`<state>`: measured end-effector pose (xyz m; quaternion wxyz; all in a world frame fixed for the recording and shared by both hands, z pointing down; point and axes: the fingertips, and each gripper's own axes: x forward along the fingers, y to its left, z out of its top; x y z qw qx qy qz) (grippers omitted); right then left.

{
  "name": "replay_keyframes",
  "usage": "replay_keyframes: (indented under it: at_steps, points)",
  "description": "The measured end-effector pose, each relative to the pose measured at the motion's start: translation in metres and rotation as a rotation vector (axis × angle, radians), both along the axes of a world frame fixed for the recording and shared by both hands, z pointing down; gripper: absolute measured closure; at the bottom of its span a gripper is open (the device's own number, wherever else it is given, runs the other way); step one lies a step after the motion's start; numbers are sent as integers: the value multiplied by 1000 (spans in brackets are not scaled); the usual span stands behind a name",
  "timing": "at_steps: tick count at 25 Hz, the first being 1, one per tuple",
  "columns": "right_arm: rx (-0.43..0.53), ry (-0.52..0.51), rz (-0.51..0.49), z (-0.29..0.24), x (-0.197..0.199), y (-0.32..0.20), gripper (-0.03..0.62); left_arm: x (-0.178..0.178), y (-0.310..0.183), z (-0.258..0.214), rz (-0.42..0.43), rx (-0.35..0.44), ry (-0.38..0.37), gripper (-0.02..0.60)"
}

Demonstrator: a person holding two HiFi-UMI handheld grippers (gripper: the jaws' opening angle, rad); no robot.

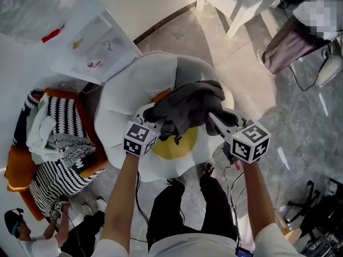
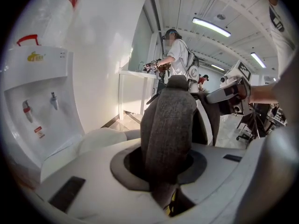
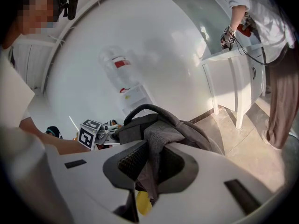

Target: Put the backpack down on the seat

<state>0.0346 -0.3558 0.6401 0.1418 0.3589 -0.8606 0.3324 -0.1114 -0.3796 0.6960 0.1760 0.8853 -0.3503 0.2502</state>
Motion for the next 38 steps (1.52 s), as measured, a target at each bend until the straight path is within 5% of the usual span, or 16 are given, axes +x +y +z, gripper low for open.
replay_keyframes:
  at_steps: [13,38]
  points:
    - [-16,-13,6,38,1,-32,548,0,-33,40,16,-22,-34,474]
    - [-86,-54,-12,118,-8,-83,545,-11,-59,110,-92,-117,-64,444]
